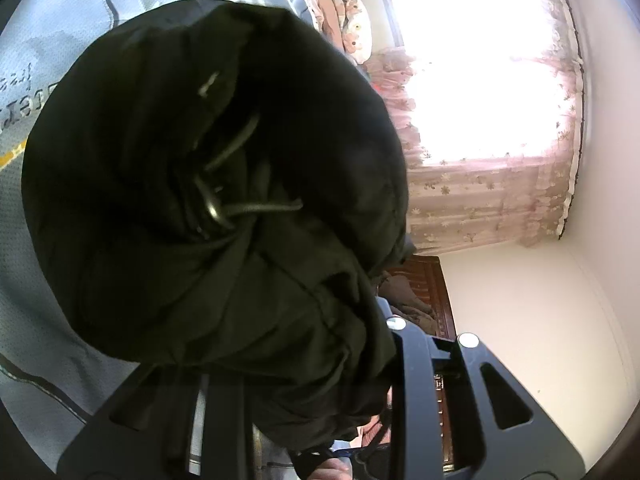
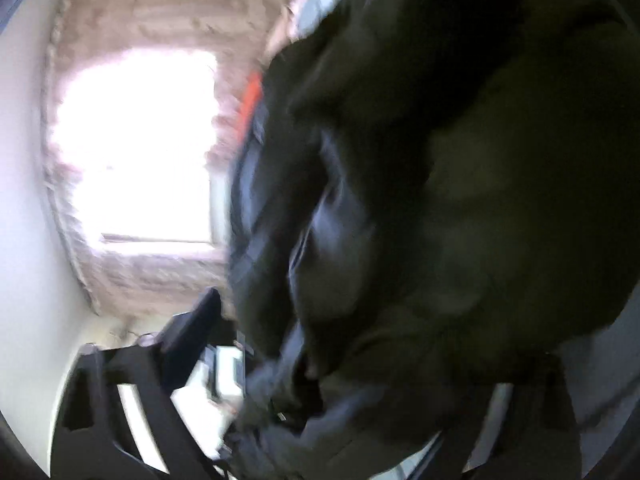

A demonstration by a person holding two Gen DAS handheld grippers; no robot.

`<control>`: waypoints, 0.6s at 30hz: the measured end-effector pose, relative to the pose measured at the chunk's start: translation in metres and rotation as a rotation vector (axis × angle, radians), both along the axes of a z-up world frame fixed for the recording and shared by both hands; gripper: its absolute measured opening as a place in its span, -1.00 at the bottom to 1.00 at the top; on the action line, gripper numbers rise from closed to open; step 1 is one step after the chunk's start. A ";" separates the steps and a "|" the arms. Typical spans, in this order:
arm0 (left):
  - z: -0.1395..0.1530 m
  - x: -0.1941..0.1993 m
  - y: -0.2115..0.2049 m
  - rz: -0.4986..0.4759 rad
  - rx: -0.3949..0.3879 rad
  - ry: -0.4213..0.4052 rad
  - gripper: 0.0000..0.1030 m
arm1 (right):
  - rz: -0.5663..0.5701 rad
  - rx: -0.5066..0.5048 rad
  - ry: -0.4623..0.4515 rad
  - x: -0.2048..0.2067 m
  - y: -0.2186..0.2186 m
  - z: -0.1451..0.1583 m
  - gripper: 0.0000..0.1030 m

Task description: Fold large clothes

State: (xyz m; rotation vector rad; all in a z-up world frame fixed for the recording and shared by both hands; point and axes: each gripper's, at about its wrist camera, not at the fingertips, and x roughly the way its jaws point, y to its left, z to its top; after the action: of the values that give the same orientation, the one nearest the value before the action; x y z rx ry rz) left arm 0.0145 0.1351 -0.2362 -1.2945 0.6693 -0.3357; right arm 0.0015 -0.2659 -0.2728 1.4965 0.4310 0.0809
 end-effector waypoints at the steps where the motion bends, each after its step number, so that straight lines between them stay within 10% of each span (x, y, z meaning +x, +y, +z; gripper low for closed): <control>1: -0.005 -0.003 0.001 0.003 -0.002 0.002 -0.51 | 0.014 -0.012 0.013 0.002 -0.002 -0.002 -0.24; 9: 0.006 -0.002 0.001 -0.001 0.048 -0.085 -0.51 | 0.041 -0.063 -0.159 0.014 -0.009 0.037 -0.51; 13: 0.044 0.014 -0.004 0.028 0.032 -0.218 -0.47 | 0.039 -0.198 -0.260 0.036 -0.013 0.088 -0.52; 18: 0.093 0.081 -0.021 -0.002 0.149 -0.306 -0.42 | -0.007 -0.101 -0.269 0.094 -0.029 0.107 -0.51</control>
State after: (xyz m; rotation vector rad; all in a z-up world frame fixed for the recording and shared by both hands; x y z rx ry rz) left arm 0.0959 0.1144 -0.1427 -1.0723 0.4274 -0.4662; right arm 0.0954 -0.2951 -0.1656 1.3642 0.2103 0.2486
